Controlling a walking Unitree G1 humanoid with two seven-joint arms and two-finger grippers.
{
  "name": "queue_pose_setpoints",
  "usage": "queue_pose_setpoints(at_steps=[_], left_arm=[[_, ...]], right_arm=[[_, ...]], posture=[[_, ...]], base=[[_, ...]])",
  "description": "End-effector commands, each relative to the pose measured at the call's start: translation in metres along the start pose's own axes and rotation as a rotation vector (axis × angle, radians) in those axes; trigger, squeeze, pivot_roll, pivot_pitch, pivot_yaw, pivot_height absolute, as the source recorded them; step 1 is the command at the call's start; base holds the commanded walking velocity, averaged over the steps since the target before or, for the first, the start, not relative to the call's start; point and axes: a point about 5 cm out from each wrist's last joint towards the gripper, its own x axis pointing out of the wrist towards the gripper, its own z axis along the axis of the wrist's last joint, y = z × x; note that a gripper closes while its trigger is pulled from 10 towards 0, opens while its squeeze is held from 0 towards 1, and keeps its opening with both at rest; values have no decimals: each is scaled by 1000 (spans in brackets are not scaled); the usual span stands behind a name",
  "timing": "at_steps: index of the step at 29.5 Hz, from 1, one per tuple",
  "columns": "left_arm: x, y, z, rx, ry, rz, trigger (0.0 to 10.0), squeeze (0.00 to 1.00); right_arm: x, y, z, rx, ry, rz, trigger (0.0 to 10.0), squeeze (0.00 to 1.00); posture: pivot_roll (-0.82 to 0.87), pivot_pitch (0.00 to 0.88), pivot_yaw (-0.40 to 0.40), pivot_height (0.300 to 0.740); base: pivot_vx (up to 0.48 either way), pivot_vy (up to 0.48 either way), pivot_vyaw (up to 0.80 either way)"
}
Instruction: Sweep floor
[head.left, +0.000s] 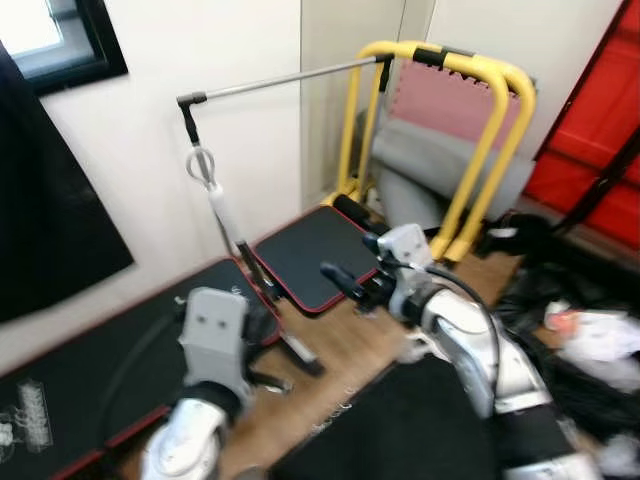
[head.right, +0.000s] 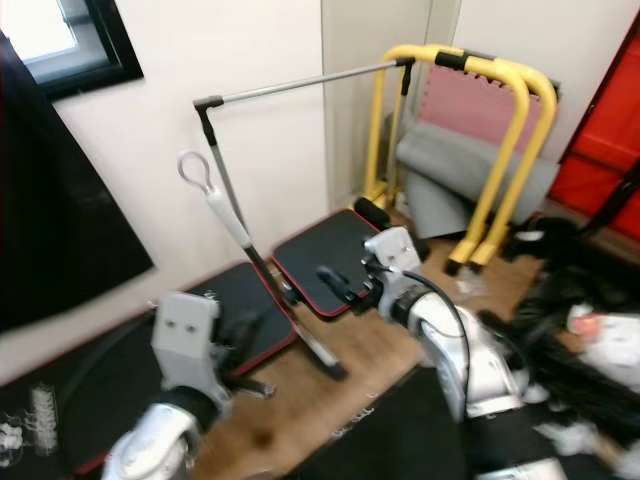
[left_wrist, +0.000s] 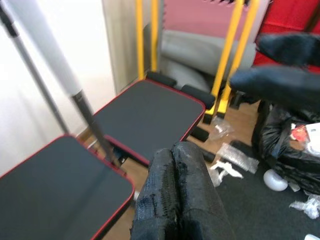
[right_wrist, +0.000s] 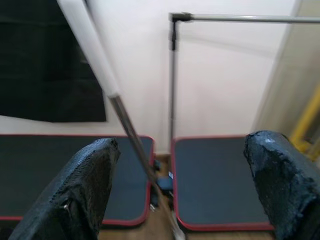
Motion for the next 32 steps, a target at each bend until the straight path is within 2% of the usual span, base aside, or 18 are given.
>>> queue_pose_setpoints(at_steps=[1, 7, 8, 12, 17, 19, 32], left_arm=[[2, 1, -3, 1, 9, -15, 10000, 0], [11, 3, -4, 22, 6, -30, 10000, 0], [14, 5, -5, 24, 3, -31, 10000, 0], [16, 6, -6, 22, 4, -32, 10000, 0], [16, 6, -10, 18, 13, -36, 10000, 0], [15, 8, -14, 24, 33, -25, 10000, 0], [17, 12, -18, 39, 32, -16, 10000, 0]], right_arm=[[-3, 3, 0, 16, 13, 4, 10000, 0], [-6, 11, 1, 36, 23, -2, 10000, 0], [-11, 13, -1, 34, 45, -33, 10000, 0], [-15, 12, -4, 26, 65, -69, 10000, 0], [-26, 7, -16, -61, 132, -146, 10000, 0], [-28, 6, -19, -48, 144, -172, 10000, 0], [-24, 5, -15, -69, 145, -205, 10000, 0]], posture=[[-57, 80, -21, 740], [-72, 52, -16, 740], [-79, 41, -15, 740], [-85, 37, -14, 740], [-92, 21, -18, 740], [-91, 16, -19, 740], [-86, 5, -21, 740]], base=[[0, 0, -800], [0, 0, -800], [0, 0, -800], [0, 0, -800], [0, 0, -800], [0, 0, -800], [0, 0, -800]])
